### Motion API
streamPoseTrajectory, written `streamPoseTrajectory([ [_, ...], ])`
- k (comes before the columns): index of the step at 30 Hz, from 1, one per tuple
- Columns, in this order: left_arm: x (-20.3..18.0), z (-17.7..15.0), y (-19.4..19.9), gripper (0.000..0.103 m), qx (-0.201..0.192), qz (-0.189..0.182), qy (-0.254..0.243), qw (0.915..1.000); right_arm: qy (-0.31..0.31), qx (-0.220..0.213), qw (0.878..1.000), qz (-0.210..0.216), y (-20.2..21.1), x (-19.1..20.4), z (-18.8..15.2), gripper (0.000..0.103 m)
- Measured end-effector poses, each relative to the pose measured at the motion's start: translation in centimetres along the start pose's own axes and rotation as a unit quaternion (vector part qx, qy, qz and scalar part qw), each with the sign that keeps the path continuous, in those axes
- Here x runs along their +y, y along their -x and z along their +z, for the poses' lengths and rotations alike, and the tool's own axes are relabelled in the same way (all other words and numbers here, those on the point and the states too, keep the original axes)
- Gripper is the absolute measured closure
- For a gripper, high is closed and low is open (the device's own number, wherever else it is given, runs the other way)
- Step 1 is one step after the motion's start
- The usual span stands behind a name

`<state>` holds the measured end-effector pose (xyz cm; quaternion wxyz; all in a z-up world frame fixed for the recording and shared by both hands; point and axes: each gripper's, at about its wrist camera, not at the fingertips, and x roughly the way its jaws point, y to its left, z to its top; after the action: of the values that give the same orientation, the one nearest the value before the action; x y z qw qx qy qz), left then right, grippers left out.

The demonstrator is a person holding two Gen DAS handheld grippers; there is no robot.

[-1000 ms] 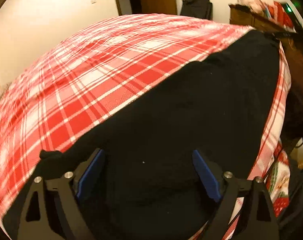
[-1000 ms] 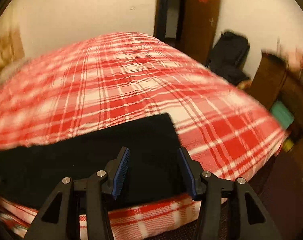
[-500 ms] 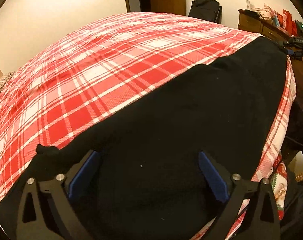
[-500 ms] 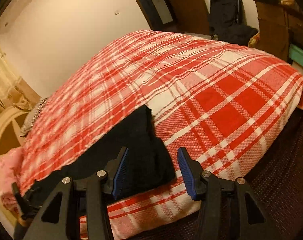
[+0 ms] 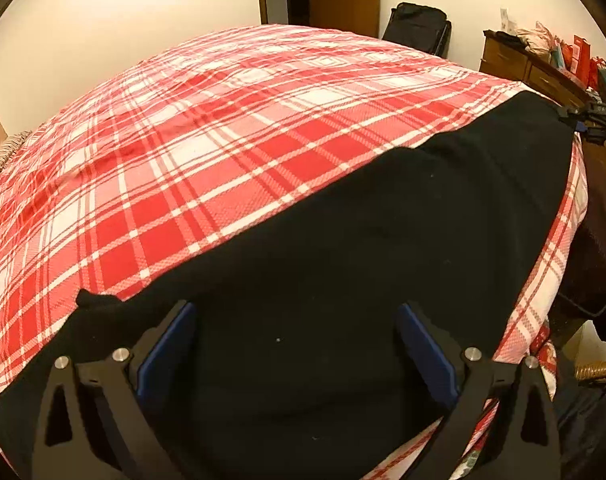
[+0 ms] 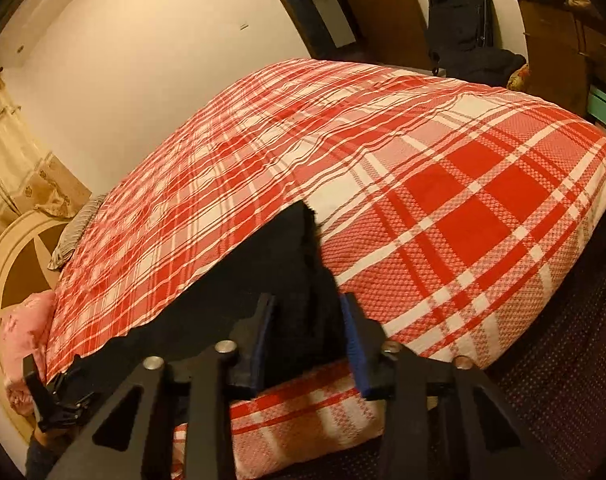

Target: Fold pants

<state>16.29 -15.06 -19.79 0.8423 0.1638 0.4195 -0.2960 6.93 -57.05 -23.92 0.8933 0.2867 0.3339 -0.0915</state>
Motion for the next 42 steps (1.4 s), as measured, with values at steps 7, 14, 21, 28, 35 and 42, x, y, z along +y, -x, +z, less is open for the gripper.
streamPoseTrajectory([
  [7,-0.3,0.8,1.0,0.001,-0.012,-0.011,0.006,0.9999,0.008,-0.025,0.999,0.025,1.0,1.6,-0.1,0.085],
  [14,0.0,1.5,2.6,0.001,-0.026,-0.03,0.029,0.9988,0.118,-0.052,0.991,0.048,3.1,9.9,-1.4,0.088],
  [21,0.7,2.1,2.9,0.002,-0.031,-0.069,0.072,0.9945,0.246,-0.02,0.964,0.098,1.5,20.0,-5.4,0.096],
  [28,0.0,2.7,2.0,0.006,-0.018,-0.115,0.089,0.9892,0.324,0.064,0.941,0.074,-5.2,24.1,-11.1,0.096],
  [35,-2.4,4.6,1.7,0.006,-0.016,-0.15,0.078,0.9856,0.249,-0.005,0.963,0.107,0.8,18.2,-7.3,0.059],
  [42,-8.8,8.3,-0.4,0.021,0.015,-0.228,0.069,0.971,0.083,-0.078,0.991,0.072,2.2,9.4,-4.3,0.044],
])
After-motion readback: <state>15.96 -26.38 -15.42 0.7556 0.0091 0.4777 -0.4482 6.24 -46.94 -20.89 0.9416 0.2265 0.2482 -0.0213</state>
